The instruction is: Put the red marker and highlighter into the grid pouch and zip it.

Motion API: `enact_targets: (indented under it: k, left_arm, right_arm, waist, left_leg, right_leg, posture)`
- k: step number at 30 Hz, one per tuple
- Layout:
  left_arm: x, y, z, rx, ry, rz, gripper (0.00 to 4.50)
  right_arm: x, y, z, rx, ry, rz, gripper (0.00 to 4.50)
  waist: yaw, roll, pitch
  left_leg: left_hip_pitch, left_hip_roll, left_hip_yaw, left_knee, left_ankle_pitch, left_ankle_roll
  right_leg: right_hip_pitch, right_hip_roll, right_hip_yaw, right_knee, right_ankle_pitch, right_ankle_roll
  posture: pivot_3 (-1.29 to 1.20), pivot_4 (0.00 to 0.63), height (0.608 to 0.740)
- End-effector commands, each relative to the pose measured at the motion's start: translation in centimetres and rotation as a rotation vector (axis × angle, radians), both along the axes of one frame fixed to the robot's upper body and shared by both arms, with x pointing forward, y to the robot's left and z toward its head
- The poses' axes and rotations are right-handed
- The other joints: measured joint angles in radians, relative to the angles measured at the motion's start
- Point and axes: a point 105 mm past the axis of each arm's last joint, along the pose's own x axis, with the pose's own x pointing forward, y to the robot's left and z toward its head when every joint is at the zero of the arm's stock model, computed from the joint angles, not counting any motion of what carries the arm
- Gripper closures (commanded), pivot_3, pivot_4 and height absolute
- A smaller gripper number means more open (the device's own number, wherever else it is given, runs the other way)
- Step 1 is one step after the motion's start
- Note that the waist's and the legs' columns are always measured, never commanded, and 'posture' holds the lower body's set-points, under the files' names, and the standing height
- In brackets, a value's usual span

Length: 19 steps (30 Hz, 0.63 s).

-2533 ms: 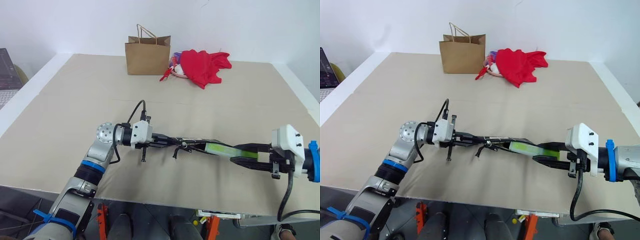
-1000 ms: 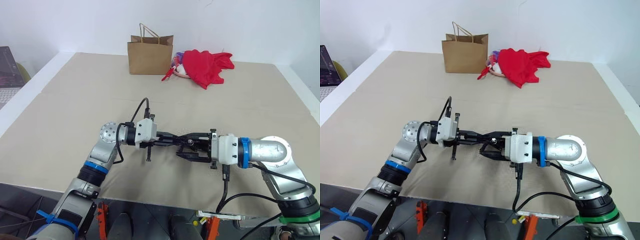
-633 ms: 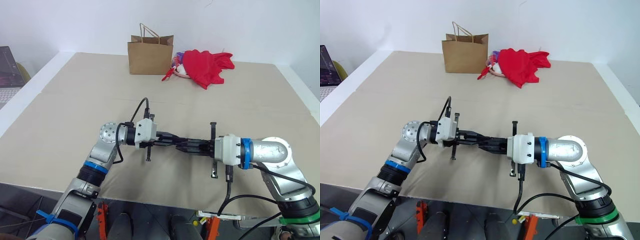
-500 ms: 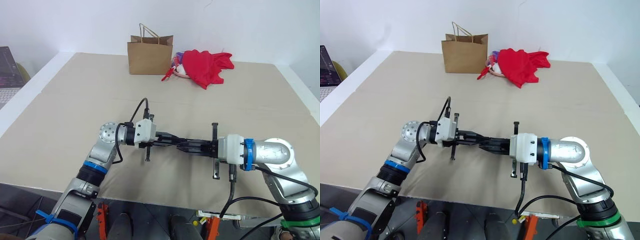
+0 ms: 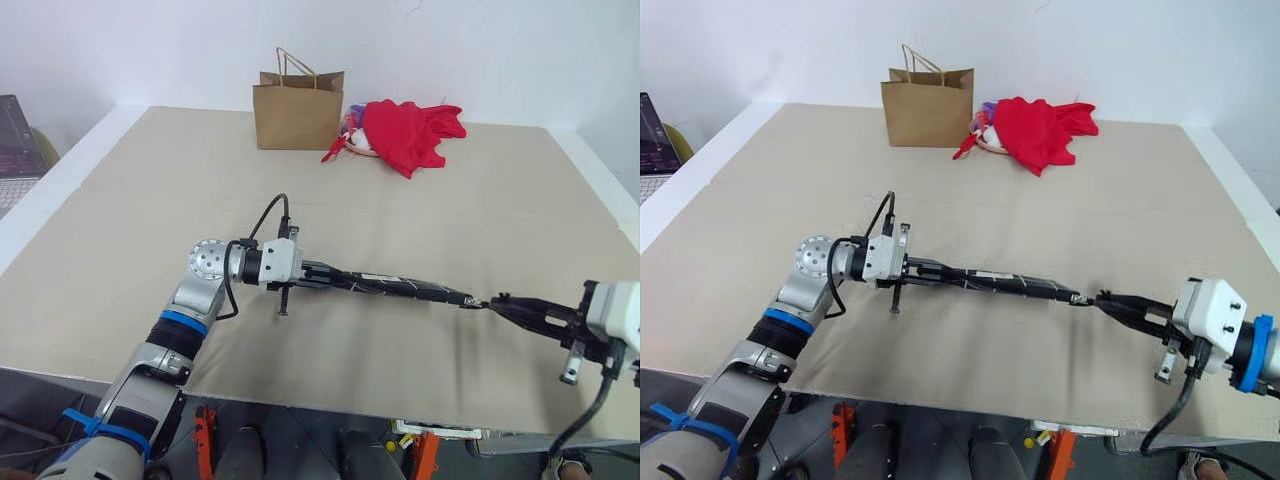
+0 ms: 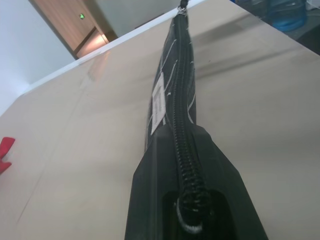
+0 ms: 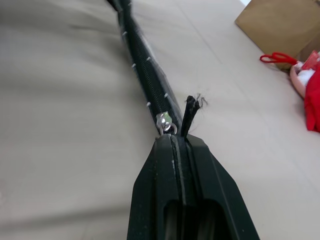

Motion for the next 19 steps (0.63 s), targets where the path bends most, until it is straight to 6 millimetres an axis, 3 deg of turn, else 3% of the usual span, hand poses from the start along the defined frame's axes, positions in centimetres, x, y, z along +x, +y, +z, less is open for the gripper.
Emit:
enact_targets:
  k: [1,2,3,4,5,7,10,13,19]
  left_arm:
    - [0.8,1.4,-0.2,0.034,0.076,0.043,4.14]
    - [0.8,1.2,-0.1,0.025,0.113,0.042,3.77]
    - [0.8,1.1,0.0,0.021,0.137,0.041,3.21]
    - [0.8,1.0,0.0,0.023,0.164,0.044,3.21]
    - [1.0,1.0,0.1,0.012,0.207,0.059,2.75]
    - [1.5,1.2,0.4,-0.016,0.310,0.101,2.25]
    - [2.8,2.2,0.4,-0.044,0.367,0.225,0.88]
    - [3.9,3.6,-0.2,-0.076,0.409,0.374,0.00]
    - [4.3,6.2,-1.8,-0.102,0.419,0.571,0.00]
  right_arm:
    - [0.3,-0.2,1.9,0.067,-0.032,-0.057,4.48]
    - [0.6,0.2,2.1,0.110,-0.020,-0.069,4.50]
    - [0.9,0.4,2.1,0.136,-0.011,-0.079,3.59]
    - [1.1,0.6,2.1,0.148,-0.008,-0.088,3.59]
    - [1.6,0.5,1.9,0.193,0.019,-0.121,3.12]
    - [2.4,0.3,1.3,0.265,0.049,-0.191,2.56]
    - [3.3,-0.4,-0.3,0.376,0.119,-0.326,1.14]
    - [3.5,-1.5,-1.8,0.464,0.147,-0.465,0.05]
    - [2.4,-4.0,-3.4,0.487,0.114,-0.617,0.05]
  waist:
    - [0.000,0.000,0.000]
    - [0.000,0.000,0.000]
    - [-0.001,0.000,0.000]
    - [0.000,0.000,0.000]
    - [0.003,0.000,0.000]
    - [0.003,0.000,0.000]
    - [0.004,0.000,0.000]
    - [0.004,0.000,0.000]
    - [0.005,0.001,-0.001]
  left_leg:
    - [0.000,0.000,0.000,0.000,0.000,0.000]
    - [0.000,0.000,0.000,0.000,0.000,0.000]
    - [0.000,0.000,0.000,0.000,0.000,0.000]
    - [0.000,0.000,0.000,0.000,0.000,0.000]
    - [0.000,0.000,0.000,0.000,0.000,0.000]
    - [-0.001,0.000,0.000,0.000,0.000,0.000]
    - [-0.001,0.000,-0.001,0.000,0.000,0.000]
    - [-0.001,0.000,-0.001,-0.001,0.000,0.000]
    - [-0.001,0.000,-0.001,-0.003,0.000,0.000]
  right_leg:
    - [0.000,0.000,0.000,0.000,0.000,0.000]
    - [0.000,0.000,0.000,0.000,0.000,0.000]
    - [0.000,0.000,0.000,0.000,0.000,0.000]
    - [0.000,0.000,0.000,0.000,0.001,-0.001]
    - [0.000,0.000,0.000,0.000,0.001,0.000]
    - [0.000,0.000,0.000,0.000,0.000,0.000]
    - [0.000,0.000,-0.001,0.000,0.000,0.000]
    - [0.000,0.000,-0.001,0.000,-0.001,0.000]
    - [0.000,0.000,-0.001,0.001,-0.003,-0.001]
  posture:
    - [0.00,0.150,0.740]
    - [0.00,0.150,0.740]
    - [0.00,0.150,0.740]
    - [0.00,0.150,0.740]
    - [0.00,0.150,0.740]
    - [0.00,0.150,0.740]
    - [0.00,0.150,0.740]
    - [0.00,0.150,0.740]
    - [0.00,0.150,0.740]
